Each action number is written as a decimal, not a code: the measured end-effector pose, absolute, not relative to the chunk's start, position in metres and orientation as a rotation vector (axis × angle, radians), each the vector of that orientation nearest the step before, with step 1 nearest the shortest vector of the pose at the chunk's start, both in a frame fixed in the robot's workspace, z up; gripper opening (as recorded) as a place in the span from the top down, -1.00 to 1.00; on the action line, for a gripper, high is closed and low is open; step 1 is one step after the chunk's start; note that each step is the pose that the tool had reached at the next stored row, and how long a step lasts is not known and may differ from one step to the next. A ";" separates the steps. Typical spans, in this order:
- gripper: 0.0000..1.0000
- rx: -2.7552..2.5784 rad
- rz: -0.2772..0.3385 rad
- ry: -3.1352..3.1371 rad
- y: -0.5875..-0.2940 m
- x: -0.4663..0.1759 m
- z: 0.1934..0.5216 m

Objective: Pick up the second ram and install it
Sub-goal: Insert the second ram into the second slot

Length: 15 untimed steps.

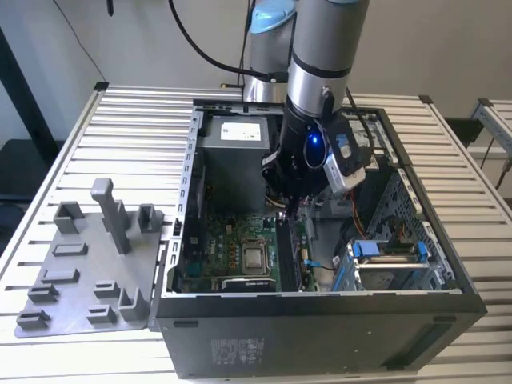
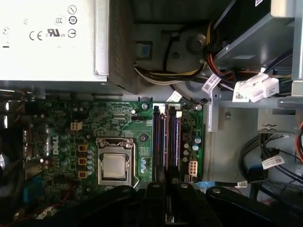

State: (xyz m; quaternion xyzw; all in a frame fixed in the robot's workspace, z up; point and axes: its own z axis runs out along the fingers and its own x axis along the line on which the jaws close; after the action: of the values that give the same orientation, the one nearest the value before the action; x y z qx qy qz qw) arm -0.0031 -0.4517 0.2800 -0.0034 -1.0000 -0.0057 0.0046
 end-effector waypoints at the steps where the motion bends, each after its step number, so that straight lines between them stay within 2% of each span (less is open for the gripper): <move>1: 0.72 -0.011 -0.018 -3.132 -0.452 -0.003 0.278; 15: 0.72 -0.004 -0.018 -3.128 -0.457 -0.003 0.255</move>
State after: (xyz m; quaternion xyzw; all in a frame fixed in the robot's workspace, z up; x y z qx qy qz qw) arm -0.0030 -0.4574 0.2546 -0.0014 -1.0000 -0.0057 0.0066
